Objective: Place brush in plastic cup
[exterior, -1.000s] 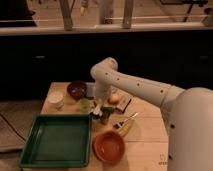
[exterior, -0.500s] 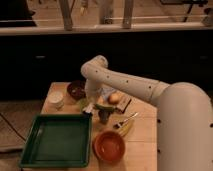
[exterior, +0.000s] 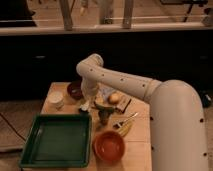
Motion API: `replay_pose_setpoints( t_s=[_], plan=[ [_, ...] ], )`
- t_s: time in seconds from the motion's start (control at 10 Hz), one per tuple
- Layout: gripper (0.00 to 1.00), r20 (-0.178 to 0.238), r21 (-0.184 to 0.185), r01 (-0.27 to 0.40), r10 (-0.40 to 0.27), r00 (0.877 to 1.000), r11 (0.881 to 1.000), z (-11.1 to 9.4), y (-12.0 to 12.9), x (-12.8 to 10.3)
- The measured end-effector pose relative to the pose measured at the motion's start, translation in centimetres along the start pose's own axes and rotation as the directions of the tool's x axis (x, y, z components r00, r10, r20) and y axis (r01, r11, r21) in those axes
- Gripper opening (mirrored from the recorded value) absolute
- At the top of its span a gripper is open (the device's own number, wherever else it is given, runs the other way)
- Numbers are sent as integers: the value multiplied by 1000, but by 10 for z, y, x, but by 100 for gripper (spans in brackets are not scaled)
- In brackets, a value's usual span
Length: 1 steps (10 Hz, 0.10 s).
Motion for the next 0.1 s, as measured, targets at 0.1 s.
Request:
replay_pose_setpoints(
  t_s=[0.1],
  plan=[
    [0,1,0,-3,3,1000,1000,1,-4,0]
  ],
)
